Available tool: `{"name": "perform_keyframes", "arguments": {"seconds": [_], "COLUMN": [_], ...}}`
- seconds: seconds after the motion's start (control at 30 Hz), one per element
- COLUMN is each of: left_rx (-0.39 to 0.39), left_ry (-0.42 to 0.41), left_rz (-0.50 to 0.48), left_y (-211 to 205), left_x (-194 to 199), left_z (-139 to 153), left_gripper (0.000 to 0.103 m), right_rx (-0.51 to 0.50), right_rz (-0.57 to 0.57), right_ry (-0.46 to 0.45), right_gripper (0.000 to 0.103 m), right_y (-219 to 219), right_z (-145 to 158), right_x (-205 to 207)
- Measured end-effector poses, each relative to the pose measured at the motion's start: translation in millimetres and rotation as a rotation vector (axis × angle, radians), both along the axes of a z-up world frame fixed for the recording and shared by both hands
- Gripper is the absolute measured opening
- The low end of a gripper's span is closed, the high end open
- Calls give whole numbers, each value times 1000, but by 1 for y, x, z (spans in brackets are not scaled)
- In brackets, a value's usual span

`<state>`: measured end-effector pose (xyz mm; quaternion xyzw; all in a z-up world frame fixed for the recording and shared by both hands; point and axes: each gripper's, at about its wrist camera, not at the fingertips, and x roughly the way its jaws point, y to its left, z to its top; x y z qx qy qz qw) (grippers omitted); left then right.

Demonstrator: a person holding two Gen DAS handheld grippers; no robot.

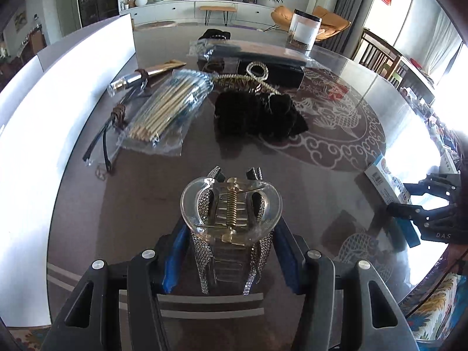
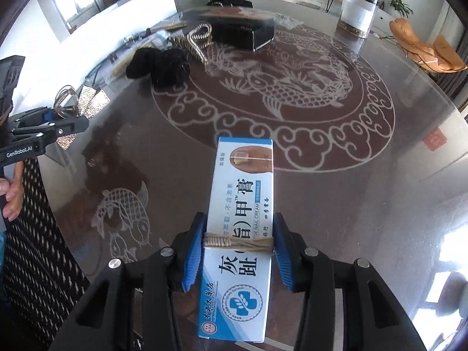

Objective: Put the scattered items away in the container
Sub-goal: 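Carry both items over the white container and open both grippers to drop them inside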

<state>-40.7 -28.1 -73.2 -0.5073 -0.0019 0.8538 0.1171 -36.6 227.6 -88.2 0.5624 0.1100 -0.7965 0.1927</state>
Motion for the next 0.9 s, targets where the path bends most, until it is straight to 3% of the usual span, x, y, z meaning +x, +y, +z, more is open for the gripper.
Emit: {"name": "perform_keyframes", "arguments": {"seconds": [0.07,0.17,0.2,0.27,0.4,0.53,0.7,0.8,0.9], "left_rx": [3,12,13,31,82,125,118,63,35], "left_ry": [-7,-13,-13,0,46,106,166,198,188], "left_rz": [-2,6,12,25,63,101,194,280,371], "left_y": [0,-3,-4,-10,-30,-62,-125,-172,-220], "left_x": [1,0,1,3,7,10,7,4,-5], "left_z": [-6,-11,-10,-2,30,74,127,149,155], "left_gripper": [55,55,55,55,55,55,55,55,55], "right_rx": [15,60,65,58,-14,-126,-243,-323,-406], "right_rz": [5,27,40,43,39,38,93,128,192], "right_ry": [-9,-24,-23,-33,-39,-9,44,55,81], "right_gripper": [60,67,65,42,42,42,42,42,42], "right_y": [-3,-9,-12,-13,-13,-22,-64,-95,-153], "right_z": [-3,-8,-7,-4,15,52,112,143,178], "right_x": [-2,-7,-7,-8,-9,-16,-37,-56,-76]}}
